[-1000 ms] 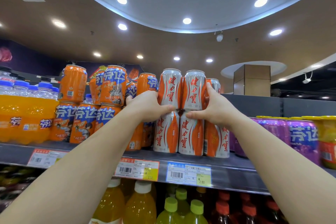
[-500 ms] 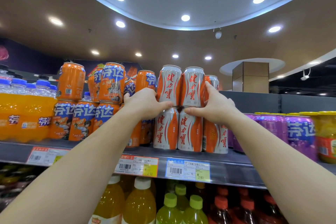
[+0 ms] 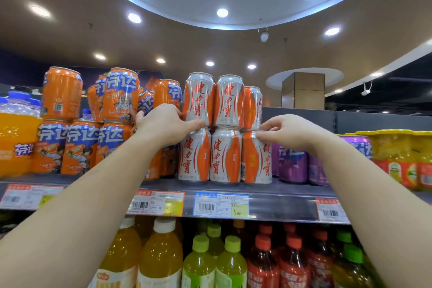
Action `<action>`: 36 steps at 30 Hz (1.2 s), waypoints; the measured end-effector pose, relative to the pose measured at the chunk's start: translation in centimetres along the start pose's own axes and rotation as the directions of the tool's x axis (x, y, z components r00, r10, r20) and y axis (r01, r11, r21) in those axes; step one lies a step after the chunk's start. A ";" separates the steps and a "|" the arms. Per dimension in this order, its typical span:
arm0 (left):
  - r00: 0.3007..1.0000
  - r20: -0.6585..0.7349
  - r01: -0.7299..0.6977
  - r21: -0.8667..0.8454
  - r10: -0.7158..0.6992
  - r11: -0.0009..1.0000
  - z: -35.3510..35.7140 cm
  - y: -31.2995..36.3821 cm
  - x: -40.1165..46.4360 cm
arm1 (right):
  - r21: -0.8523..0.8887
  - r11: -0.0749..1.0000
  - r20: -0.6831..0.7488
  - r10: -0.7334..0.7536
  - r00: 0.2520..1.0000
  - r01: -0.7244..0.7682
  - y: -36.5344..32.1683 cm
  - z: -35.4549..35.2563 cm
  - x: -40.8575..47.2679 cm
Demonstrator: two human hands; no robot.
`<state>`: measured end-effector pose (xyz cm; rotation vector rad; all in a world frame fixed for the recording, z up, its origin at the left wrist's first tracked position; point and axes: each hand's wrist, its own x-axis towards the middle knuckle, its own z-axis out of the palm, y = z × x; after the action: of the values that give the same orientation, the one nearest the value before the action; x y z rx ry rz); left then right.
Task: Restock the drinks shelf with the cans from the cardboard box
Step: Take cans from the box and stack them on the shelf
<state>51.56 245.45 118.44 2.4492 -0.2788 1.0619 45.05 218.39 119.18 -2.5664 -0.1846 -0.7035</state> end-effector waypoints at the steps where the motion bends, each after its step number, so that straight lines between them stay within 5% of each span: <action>1: 1.000 -0.006 0.002 0.001 -0.002 1.000 0.0 0.0 0.0 | -0.001 1.000 -0.001 0.003 1.000 -0.003 0.1 0.2 0.0; 20: 0.997 -0.081 0.015 0.004 -0.015 1.000 0.8 -0.2 -0.7 | -0.124 0.992 -0.218 -0.021 0.976 -0.007 -0.9 2.0 -0.4; 26: 0.995 -0.090 0.031 0.028 -0.028 0.999 0.9 0.0 -0.6 | 0.203 0.976 -0.486 0.029 0.874 0.081 -0.2 1.0 2.8; 36: 0.995 -0.096 0.024 0.001 -0.024 1.000 0.8 -0.2 -0.9 | 0.374 0.922 -0.230 -0.017 0.973 0.104 0.2 0.6 8.0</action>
<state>51.56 245.20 117.24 2.3890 -0.2172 1.1659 52.26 218.54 122.76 -2.0991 -0.2977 -0.8774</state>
